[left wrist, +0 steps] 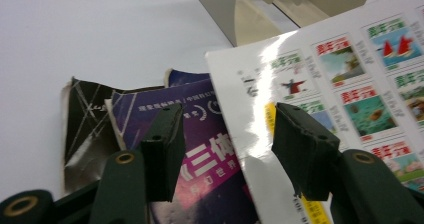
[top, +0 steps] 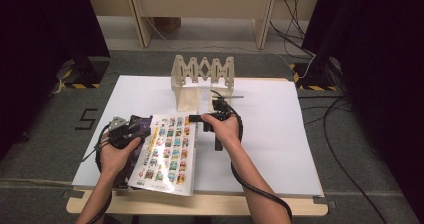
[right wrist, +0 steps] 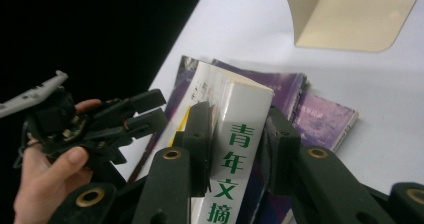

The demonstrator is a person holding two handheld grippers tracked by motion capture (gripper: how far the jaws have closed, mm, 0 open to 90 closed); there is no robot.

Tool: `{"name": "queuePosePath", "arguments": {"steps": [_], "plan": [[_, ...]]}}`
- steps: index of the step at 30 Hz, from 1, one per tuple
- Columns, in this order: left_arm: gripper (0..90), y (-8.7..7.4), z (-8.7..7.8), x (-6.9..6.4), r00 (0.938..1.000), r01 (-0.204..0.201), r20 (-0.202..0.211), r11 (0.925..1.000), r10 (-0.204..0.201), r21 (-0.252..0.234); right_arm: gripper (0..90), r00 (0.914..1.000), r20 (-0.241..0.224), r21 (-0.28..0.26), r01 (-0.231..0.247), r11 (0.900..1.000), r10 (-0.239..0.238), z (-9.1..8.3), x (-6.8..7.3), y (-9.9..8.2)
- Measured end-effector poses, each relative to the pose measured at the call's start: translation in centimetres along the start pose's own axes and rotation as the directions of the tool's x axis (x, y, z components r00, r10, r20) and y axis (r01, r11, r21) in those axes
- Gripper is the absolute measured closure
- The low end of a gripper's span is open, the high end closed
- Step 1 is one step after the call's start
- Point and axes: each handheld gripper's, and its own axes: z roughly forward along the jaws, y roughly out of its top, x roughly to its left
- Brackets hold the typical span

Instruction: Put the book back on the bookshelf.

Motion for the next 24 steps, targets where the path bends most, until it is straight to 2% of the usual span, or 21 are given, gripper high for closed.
{"name": "queuePosePath", "arguments": {"steps": [6, 11, 15, 24], "plan": [[45.9, 0.1, -0.2, 0.2, 1.0, 0.0, -0.009, 0.9999, 0.0, -0.014, 72.9, 0.9992, -0.008, -0.05, 0.038, 0.998, -0.039, -1.9, 1.3, 0.8], [46.2, 0.3, -0.5, 0.3, 0.9998, 0.008, -0.017, 0.999, -0.009, -0.045, 74.0, 0.9979, -0.011, -0.08, 0.062, 0.9949, -0.063, -3.0, 2.0, 1.2], [46.2, 0.6, -1.0, 0.5, 0.9995, 0.017, -0.027, 0.9968, -0.019, -0.078, 74.6, 0.9958, 0.005, -0.112, 0.092, 0.9895, -0.092, -4.2, 2.5, 1.6], [46.2, 0.5, -1.1, 1.1, 0.9983, 0.028, -0.048, 0.9959, -0.032, -0.086, 74.8, 0.9872, 0.058, -0.175, 0.156, 0.972, -0.148, -6.5, 3.4, 2.2]]}}
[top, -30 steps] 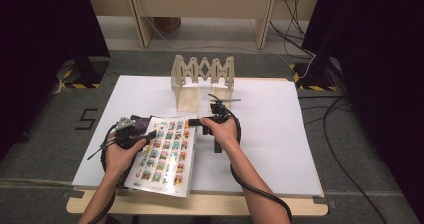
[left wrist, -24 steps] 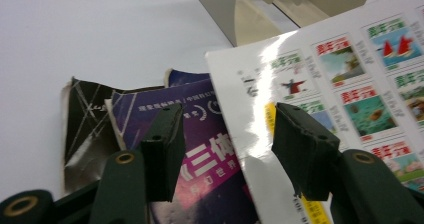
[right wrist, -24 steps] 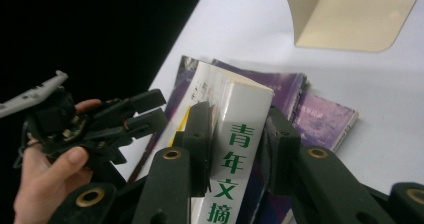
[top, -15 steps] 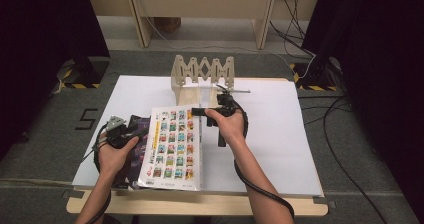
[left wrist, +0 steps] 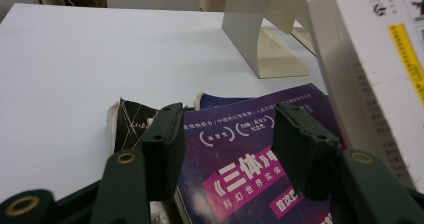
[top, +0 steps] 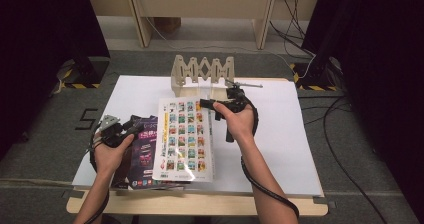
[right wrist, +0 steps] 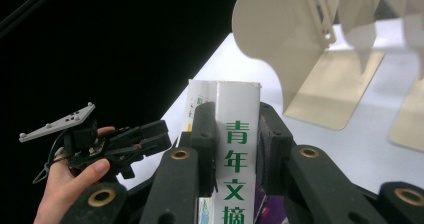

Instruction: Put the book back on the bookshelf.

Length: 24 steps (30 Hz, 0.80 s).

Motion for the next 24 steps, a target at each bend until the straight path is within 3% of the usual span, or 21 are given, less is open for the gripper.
{"name": "queuePosePath", "arguments": {"steps": [17, 21, 24], "plan": [[46.0, -0.2, -0.5, 1.6, 0.9973, 0.0, -0.073, 0.9992, -0.002, -0.039, 74.8, 0.9948, 0.076, -0.091, 0.075, 0.993, -0.068, -2.5, 0.4, 1.2], [45.4, -0.6, -0.6, 2.2, 0.9928, -0.023, -0.118, 0.9981, 0.016, -0.057, 74.8, 0.9928, 0.09, -0.116, 0.089, 0.9892, -0.079, -3.0, 0.5, 1.5], [45.0, -0.9, -0.6, 2.8, 0.9899, -0.018, -0.142, 0.9973, 0.008, -0.07, 74.8, 0.992, 0.095, -0.133, 0.095, 0.9866, -0.082, -3.3, 0.6, 1.5]]}}
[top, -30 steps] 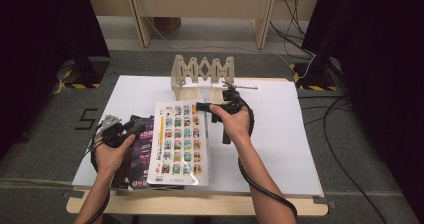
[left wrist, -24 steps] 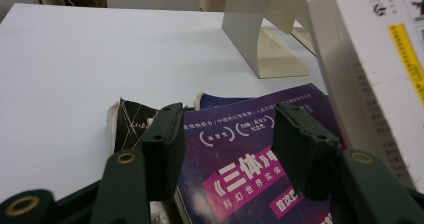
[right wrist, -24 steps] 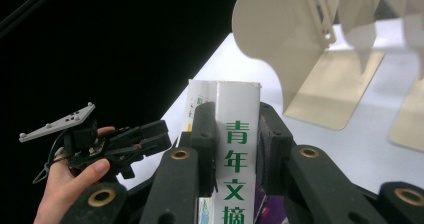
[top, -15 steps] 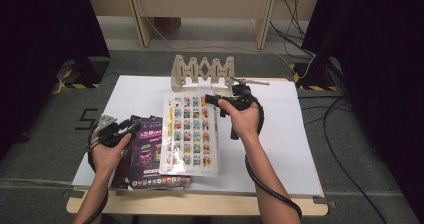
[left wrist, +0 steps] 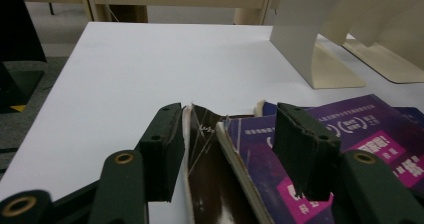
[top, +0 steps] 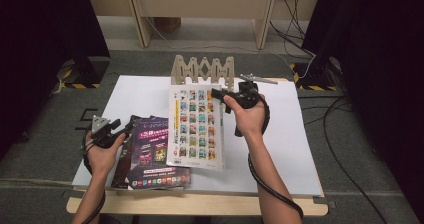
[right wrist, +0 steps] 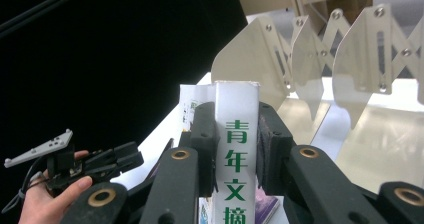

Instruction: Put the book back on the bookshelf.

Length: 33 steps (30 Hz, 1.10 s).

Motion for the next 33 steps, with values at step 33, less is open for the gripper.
{"name": "queuePosePath", "arguments": {"steps": [33], "plan": [[42.4, -2.4, -0.1, 2.1, 0.9974, 0.008, -0.071, 0.9977, -0.013, -0.067, 74.8, 0.999, 0.036, -0.152, 0.033, 0.9879, -0.028, -2.4, -0.3, 1.5]]}}
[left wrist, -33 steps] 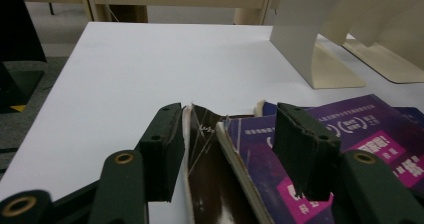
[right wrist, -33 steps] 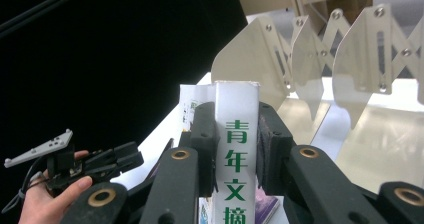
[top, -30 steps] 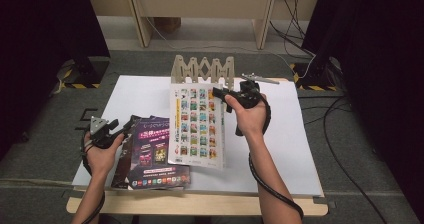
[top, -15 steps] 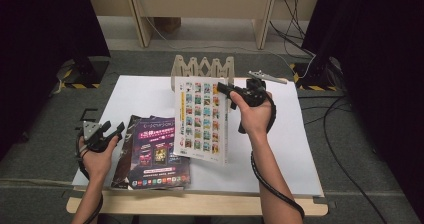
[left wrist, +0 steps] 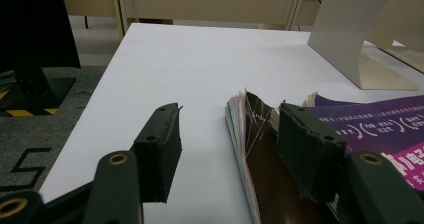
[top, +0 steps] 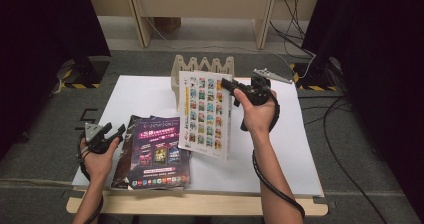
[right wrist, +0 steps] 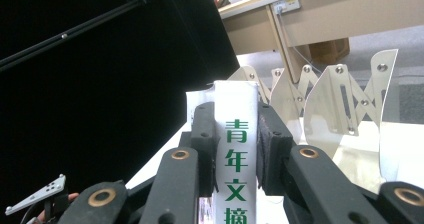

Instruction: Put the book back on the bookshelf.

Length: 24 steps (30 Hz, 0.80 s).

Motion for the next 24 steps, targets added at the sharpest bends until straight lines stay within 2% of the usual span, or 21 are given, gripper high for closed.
{"name": "queuePosePath", "arguments": {"steps": [8, 14, 24], "plan": [[42.4, 0.0, 0.0, -0.1, 0.9999, -0.01, 0.002, 0.9999, 0.01, -0.001, 74.8, 0.9996, 0.023, -0.03, 0.018, 0.9994, -0.017, -0.4, 0.1, 0.5], [42.4, 0.0, 0.0, -0.2, 0.9999, -0.017, 0.0, 0.9999, 0.017, 0.002, 74.8, 0.9994, 0.035, -0.054, 0.008, 0.9985, -0.006, -0.8, -0.2, 0.8], [42.7, 0.0, 0.0, -0.3, 0.9997, -0.026, 0.001, 0.9996, 0.026, 0.004, 74.8, 0.9973, 0.071, -0.076, 0.022, 0.9969, -0.017, -1.0, -0.6, 1.3]]}}
